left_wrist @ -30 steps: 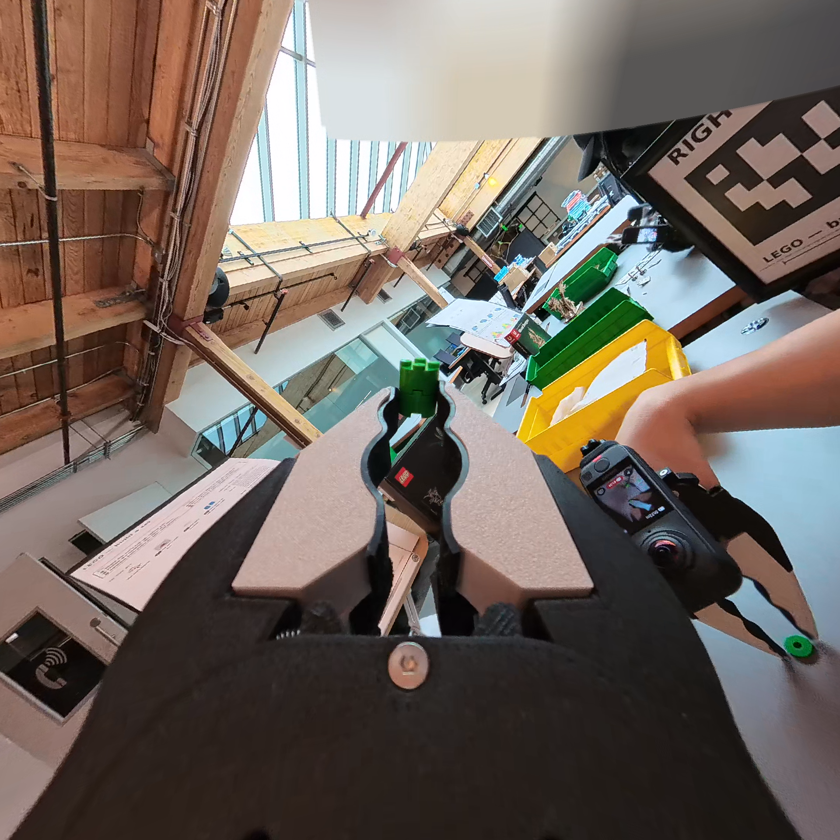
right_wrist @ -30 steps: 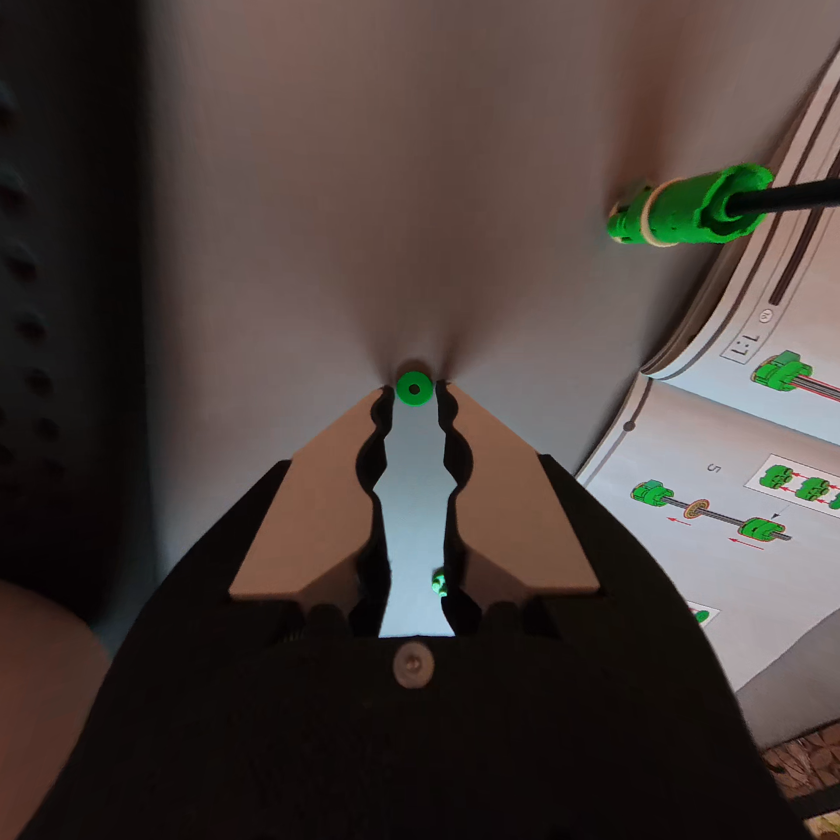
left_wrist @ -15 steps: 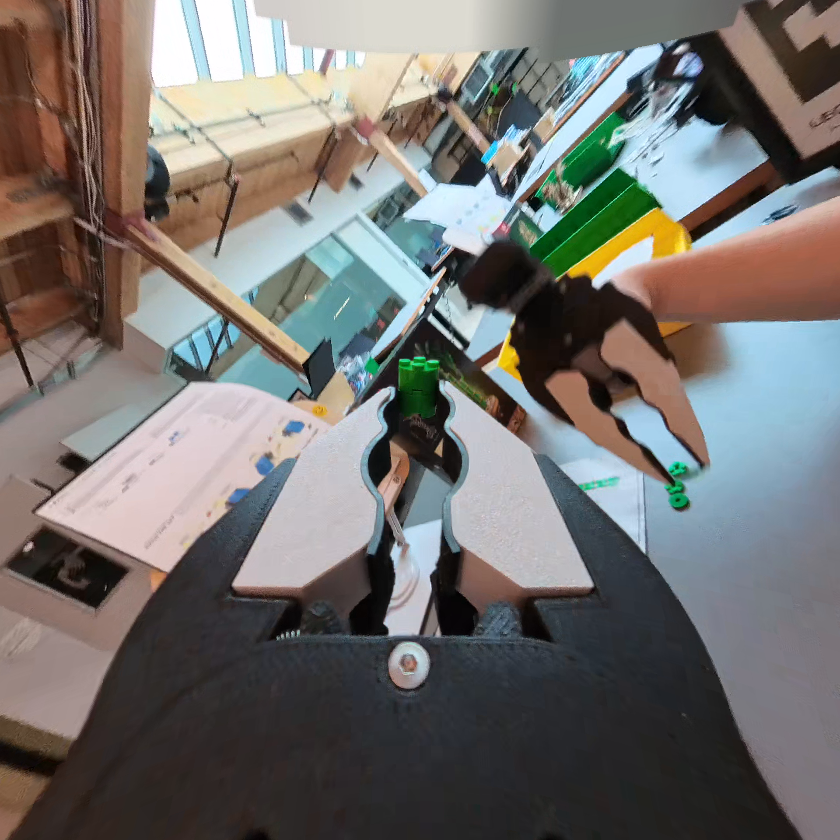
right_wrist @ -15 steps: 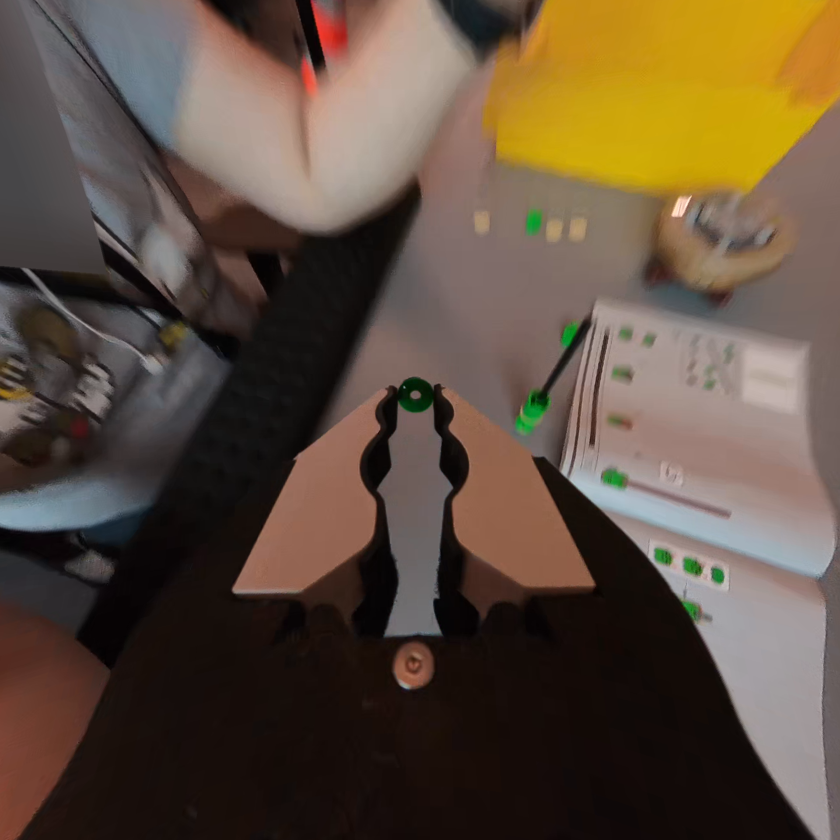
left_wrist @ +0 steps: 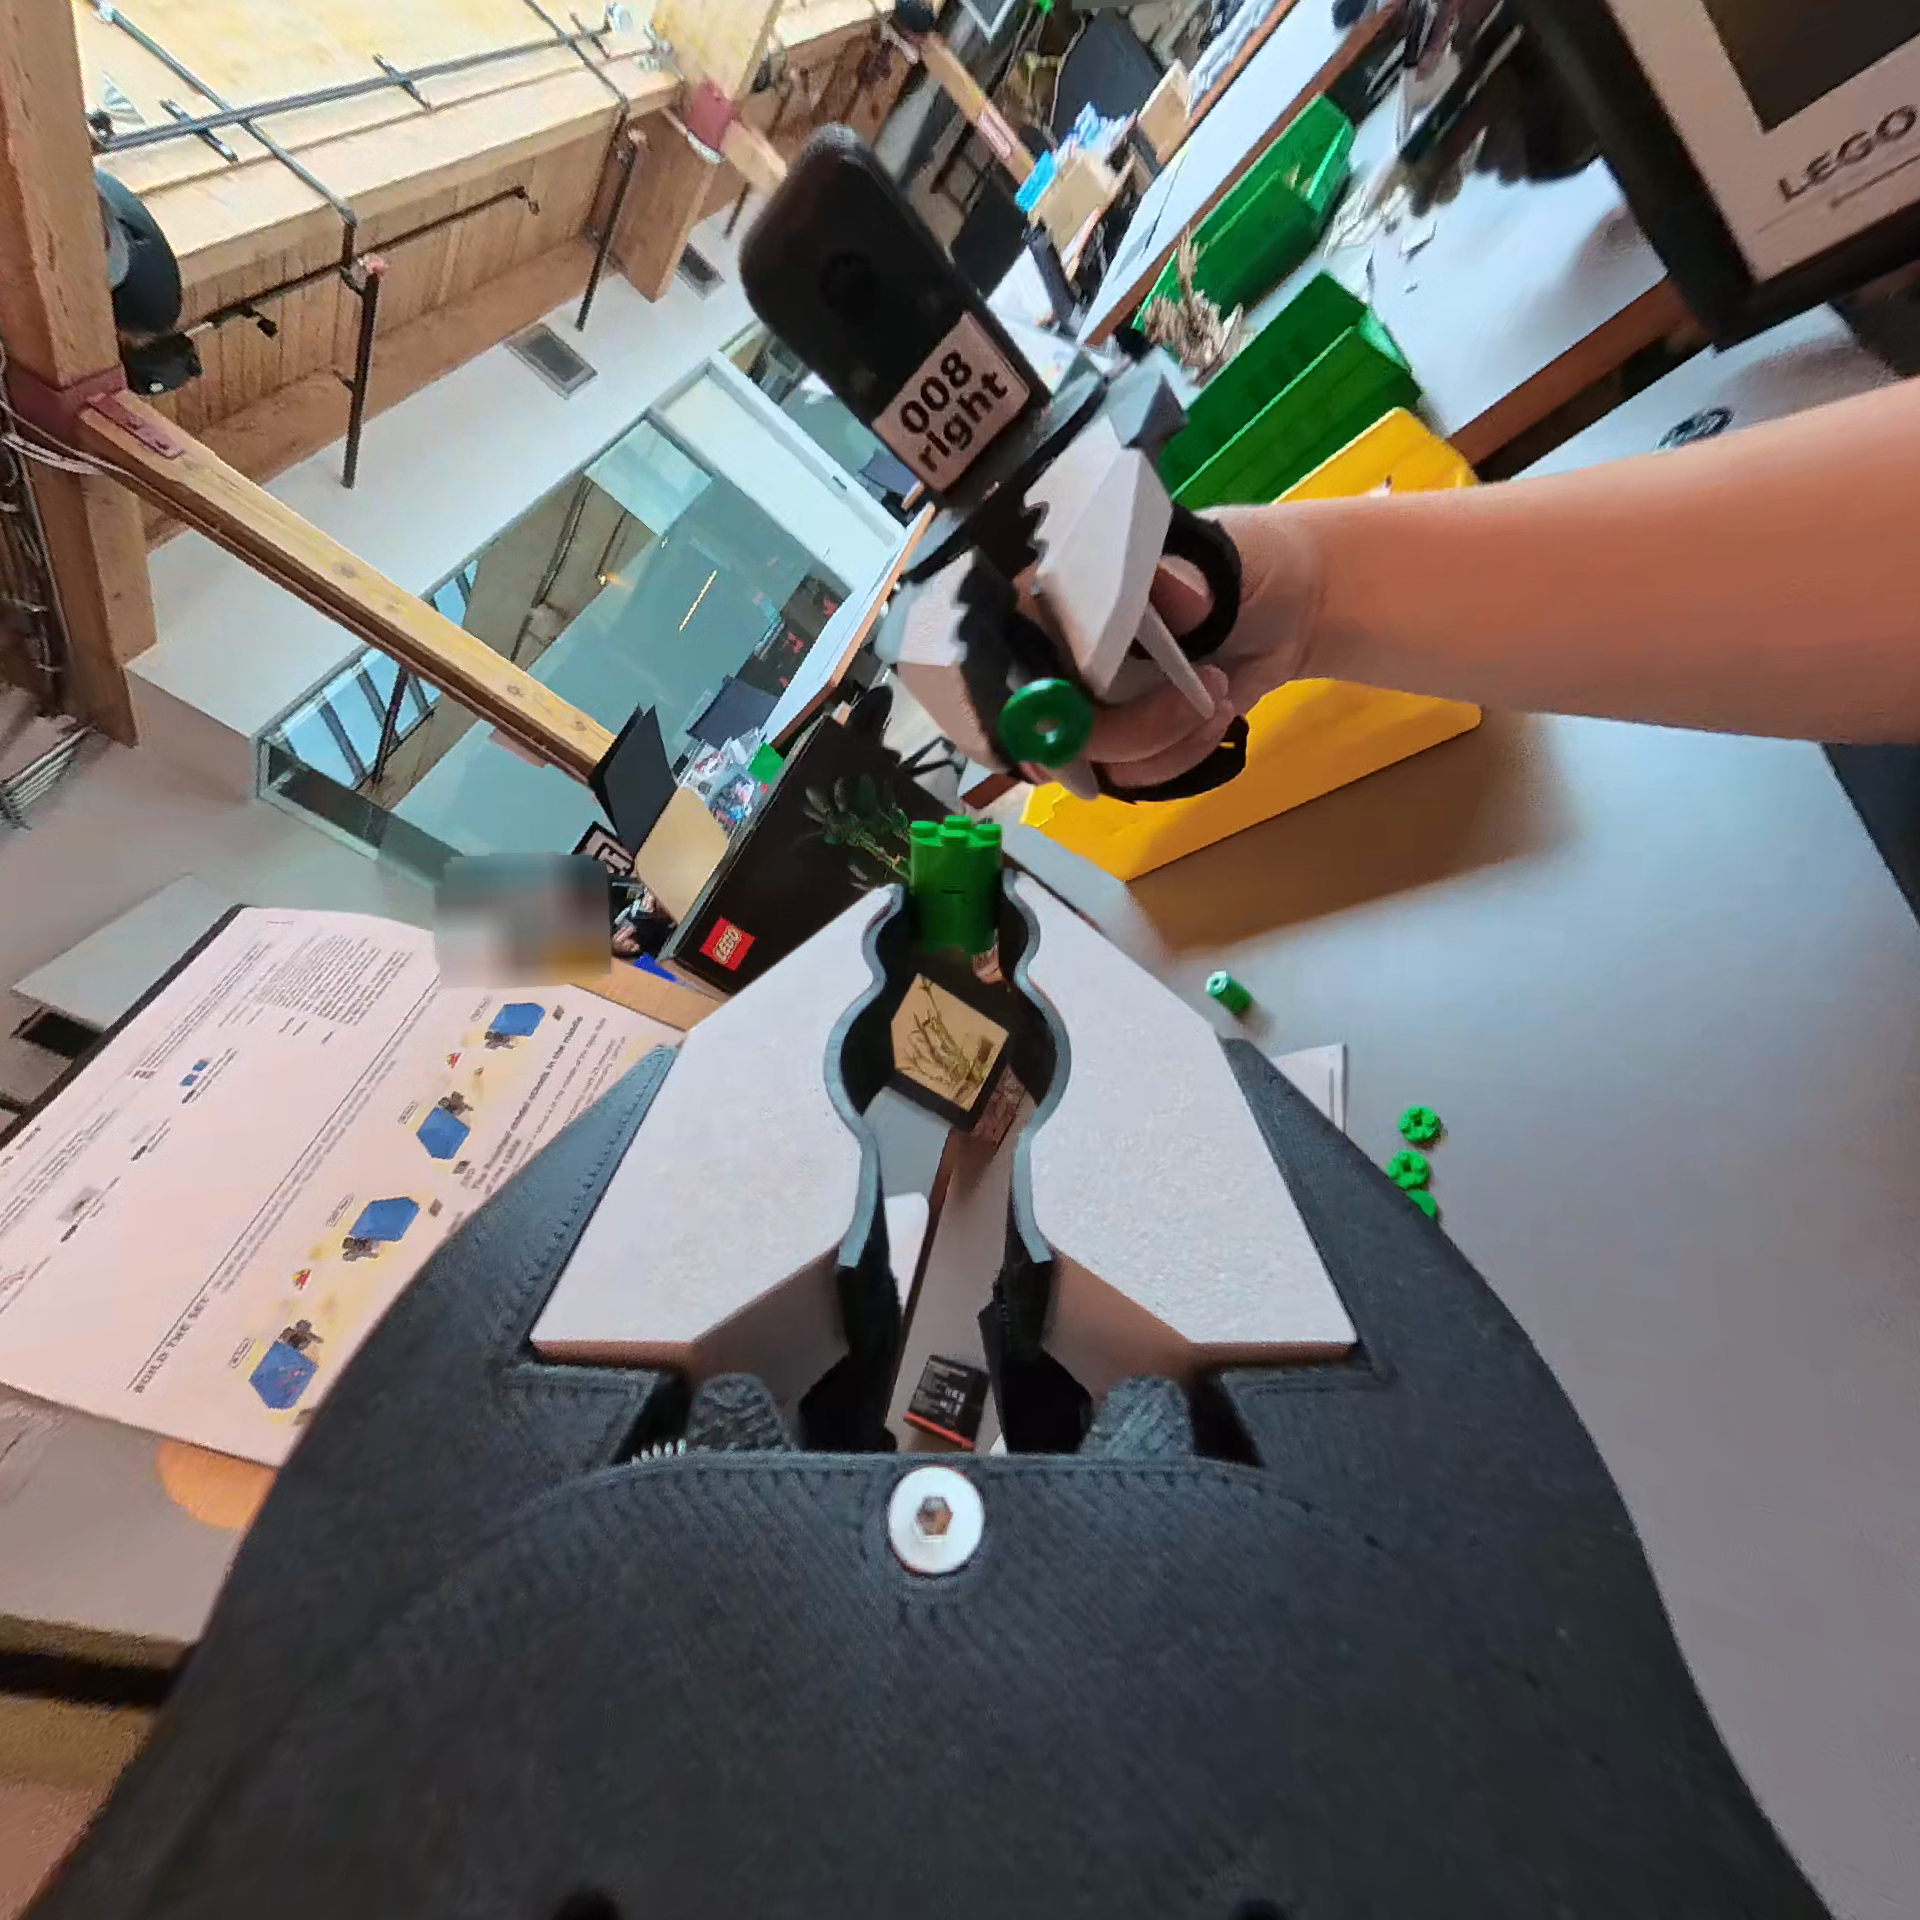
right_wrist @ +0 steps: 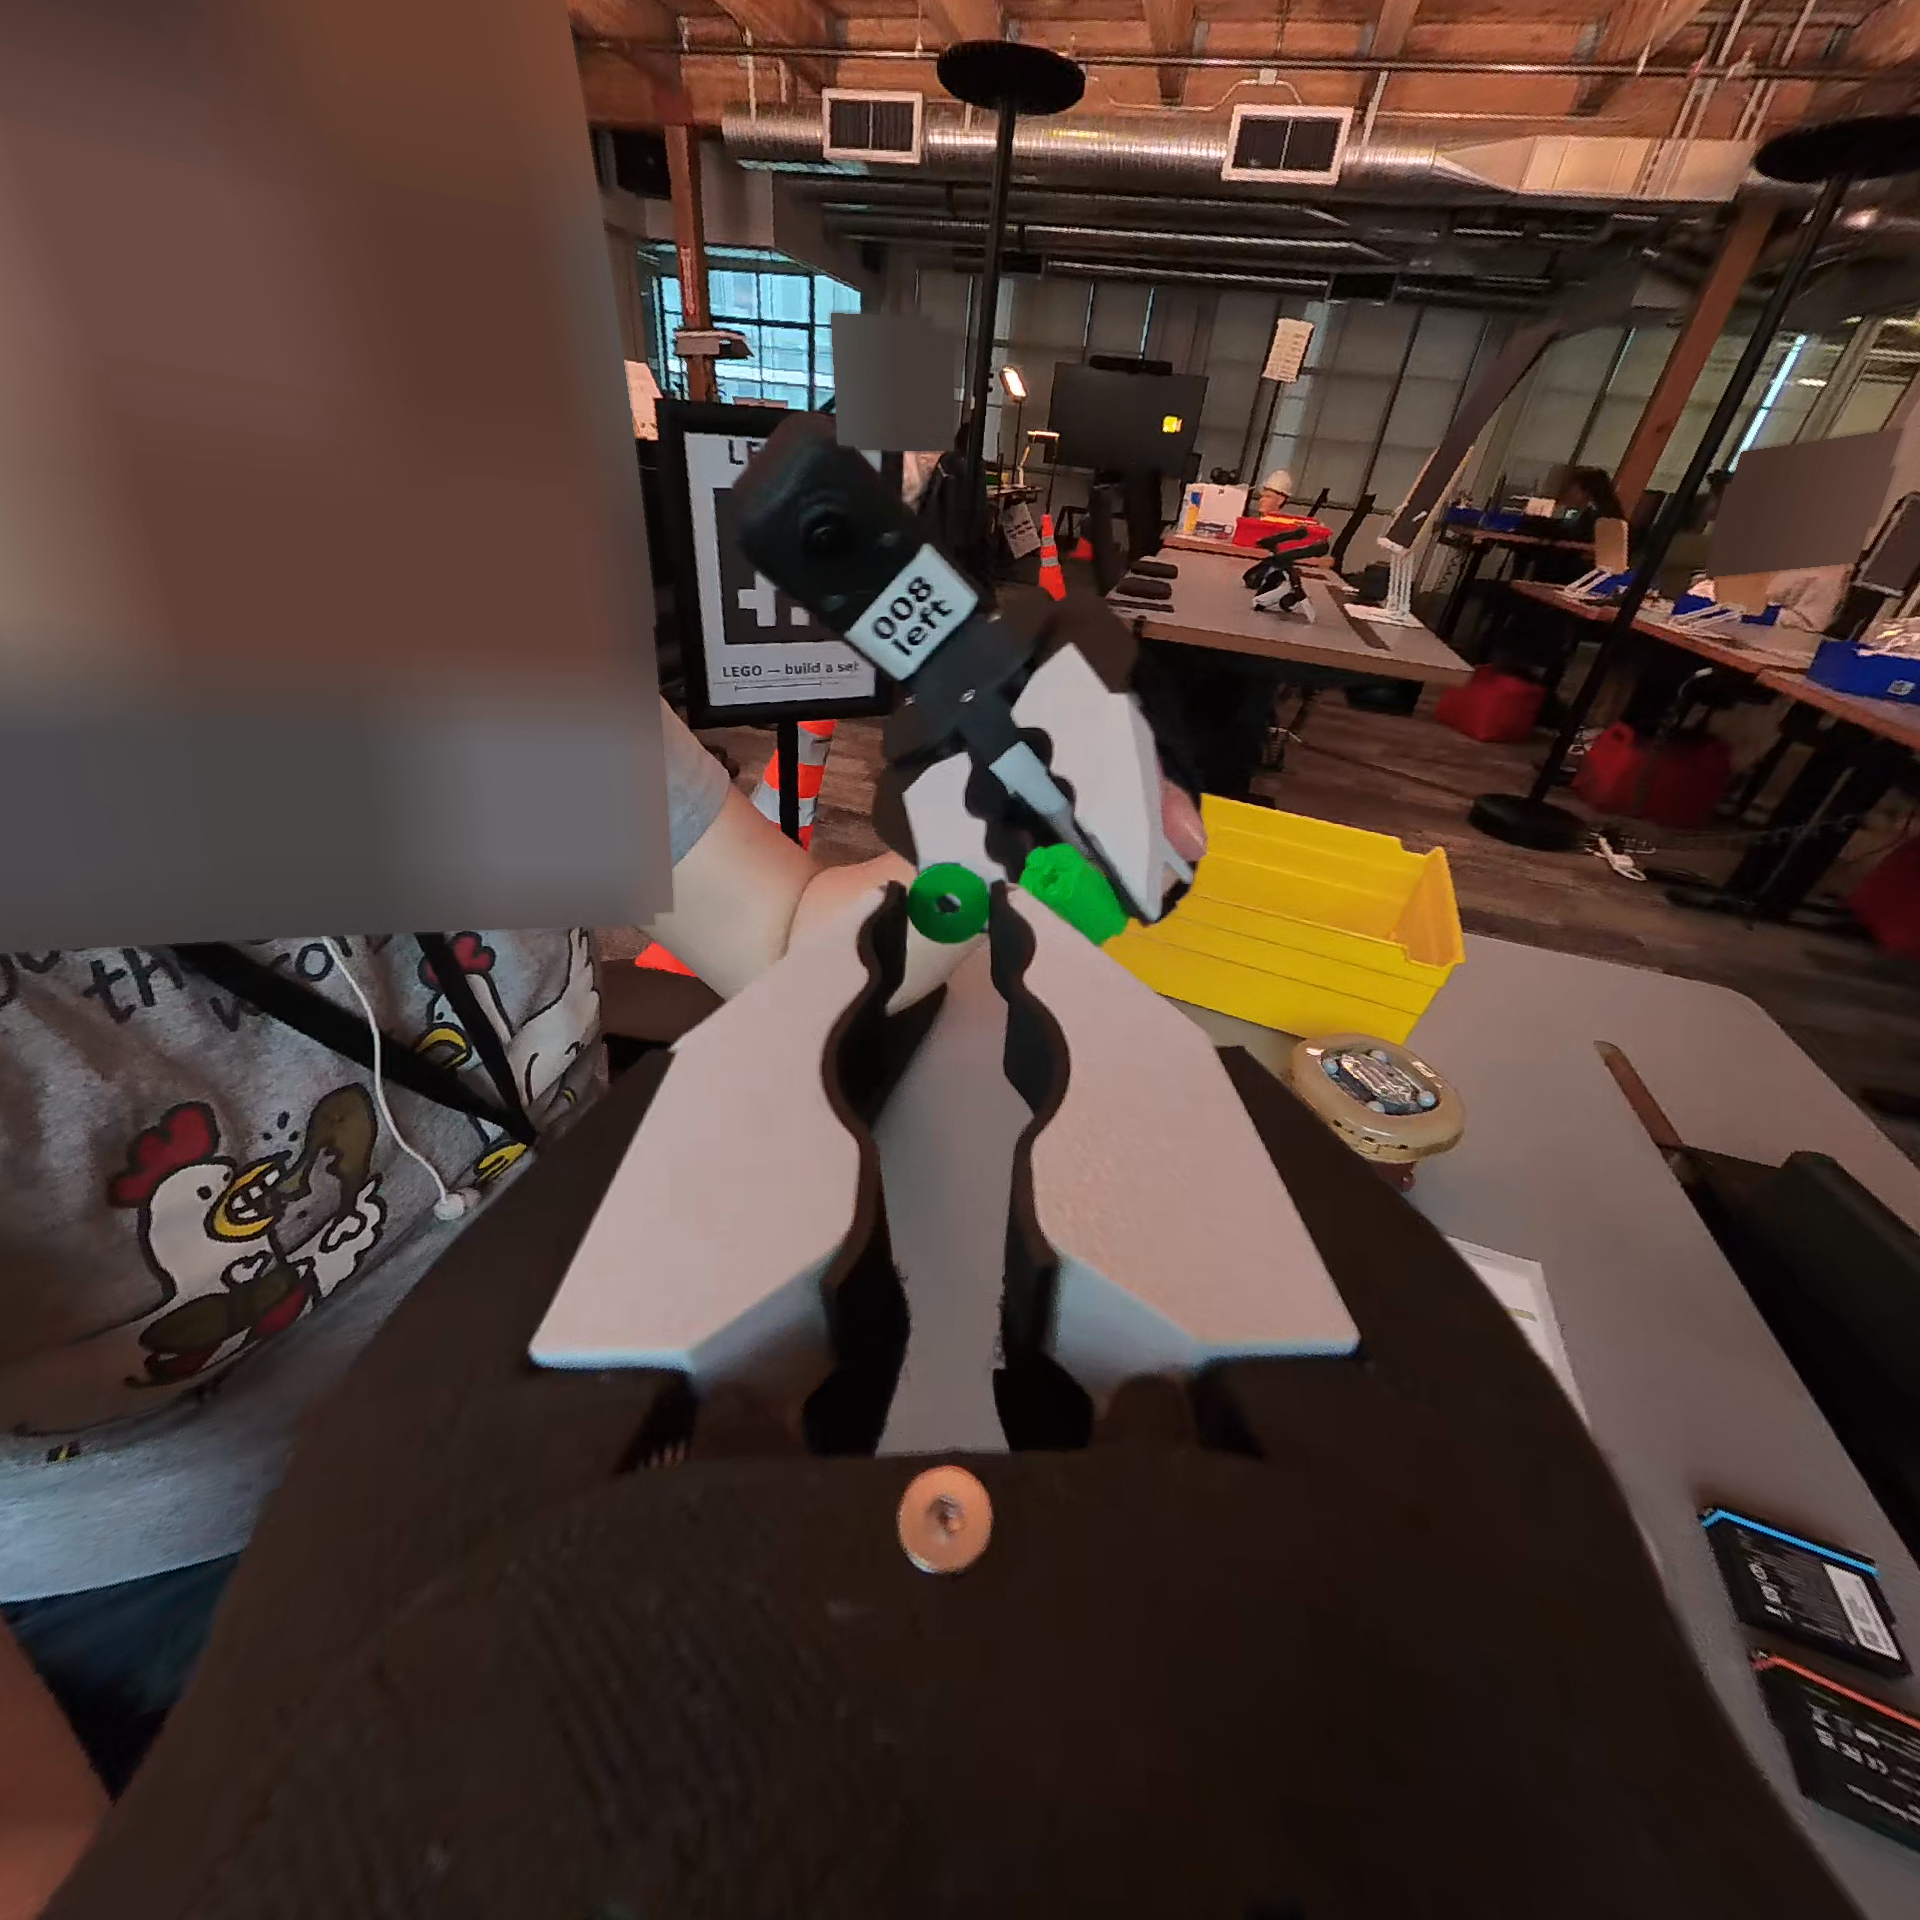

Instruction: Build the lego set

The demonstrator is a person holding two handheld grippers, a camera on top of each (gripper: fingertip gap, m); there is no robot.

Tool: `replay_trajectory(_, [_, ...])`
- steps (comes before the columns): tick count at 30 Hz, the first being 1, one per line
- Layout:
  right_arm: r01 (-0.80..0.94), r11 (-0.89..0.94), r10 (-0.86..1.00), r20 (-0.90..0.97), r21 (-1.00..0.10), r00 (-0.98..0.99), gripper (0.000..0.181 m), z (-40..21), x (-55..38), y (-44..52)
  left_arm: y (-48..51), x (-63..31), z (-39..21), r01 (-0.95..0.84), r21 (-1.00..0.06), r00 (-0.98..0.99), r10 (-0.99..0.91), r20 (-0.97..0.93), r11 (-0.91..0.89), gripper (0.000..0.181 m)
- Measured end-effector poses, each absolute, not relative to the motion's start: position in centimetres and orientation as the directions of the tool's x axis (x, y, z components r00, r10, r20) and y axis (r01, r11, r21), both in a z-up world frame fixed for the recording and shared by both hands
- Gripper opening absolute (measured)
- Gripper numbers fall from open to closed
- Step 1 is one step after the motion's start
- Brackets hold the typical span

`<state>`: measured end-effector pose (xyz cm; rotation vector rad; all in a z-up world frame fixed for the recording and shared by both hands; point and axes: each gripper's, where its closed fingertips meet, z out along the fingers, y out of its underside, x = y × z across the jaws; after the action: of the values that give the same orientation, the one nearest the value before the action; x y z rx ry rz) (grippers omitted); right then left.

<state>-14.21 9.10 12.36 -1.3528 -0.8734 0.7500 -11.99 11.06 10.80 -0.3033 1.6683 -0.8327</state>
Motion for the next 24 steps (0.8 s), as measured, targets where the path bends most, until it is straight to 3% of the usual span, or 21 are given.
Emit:
replay_trajectory(12, [0.427, 0.012, 0.587, 0.352, -0.904, 0.729, 0.014, 11.7, -12.6, 11.2, 11.3, -10.9, 9.8, 0.151, -0.640, -0.252, -0.597, -0.762, 0.753, 0.013])
replay_trajectory(17, [0.525, -0.064, 0.505, 0.426, -0.849, 0.751, 0.014, 11.4, -12.4, 11.7, 11.8, -10.6, 9.9, 0.123, -0.590, -0.191, -0.564, -0.803, 0.798, 0.013])
replay_trajectory(24, [0.641, -0.028, 0.466, 0.558, -0.767, 0.687, 0.015, 11.2, -12.6, 11.9, 11.8, -10.5, 9.6, 0.113, -0.589, -0.204, -0.561, -0.802, 0.800, 0.013])
